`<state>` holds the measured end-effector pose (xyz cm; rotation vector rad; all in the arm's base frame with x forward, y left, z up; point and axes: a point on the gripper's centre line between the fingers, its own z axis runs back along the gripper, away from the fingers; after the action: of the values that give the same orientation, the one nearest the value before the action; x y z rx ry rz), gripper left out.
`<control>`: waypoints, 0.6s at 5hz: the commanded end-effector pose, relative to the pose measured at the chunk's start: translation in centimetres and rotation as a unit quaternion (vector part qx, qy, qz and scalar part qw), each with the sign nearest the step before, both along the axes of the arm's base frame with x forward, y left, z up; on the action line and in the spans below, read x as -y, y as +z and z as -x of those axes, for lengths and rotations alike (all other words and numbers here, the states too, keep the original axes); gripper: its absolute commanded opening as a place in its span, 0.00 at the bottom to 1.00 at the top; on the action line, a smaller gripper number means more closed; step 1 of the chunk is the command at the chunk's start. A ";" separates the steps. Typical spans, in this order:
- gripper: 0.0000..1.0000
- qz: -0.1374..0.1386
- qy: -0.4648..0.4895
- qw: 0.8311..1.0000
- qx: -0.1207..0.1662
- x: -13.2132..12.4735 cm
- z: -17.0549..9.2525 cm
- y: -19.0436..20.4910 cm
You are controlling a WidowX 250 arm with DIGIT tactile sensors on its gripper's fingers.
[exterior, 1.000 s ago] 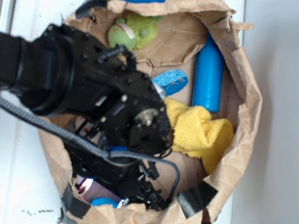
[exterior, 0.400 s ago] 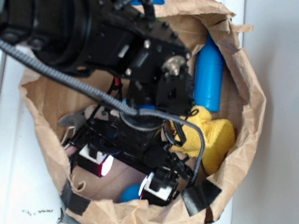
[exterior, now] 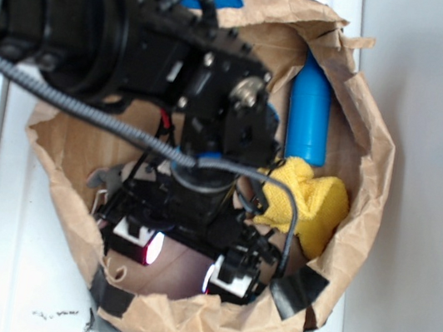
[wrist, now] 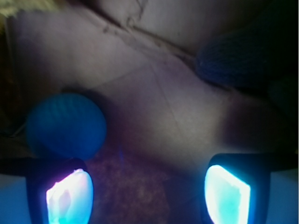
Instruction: Grab the blue ball.
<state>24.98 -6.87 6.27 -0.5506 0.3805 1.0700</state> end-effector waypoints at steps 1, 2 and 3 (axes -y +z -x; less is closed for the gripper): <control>1.00 -0.014 -0.018 0.993 0.119 0.4 -0.5 1.1; 1.00 -0.020 0.003 0.992 0.122 -0.4 -1.4 1.8; 1.00 -0.024 -0.002 0.990 0.140 -0.8 -2.0 2.3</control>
<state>26.43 -6.93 7.24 -0.6218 0.1831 0.9872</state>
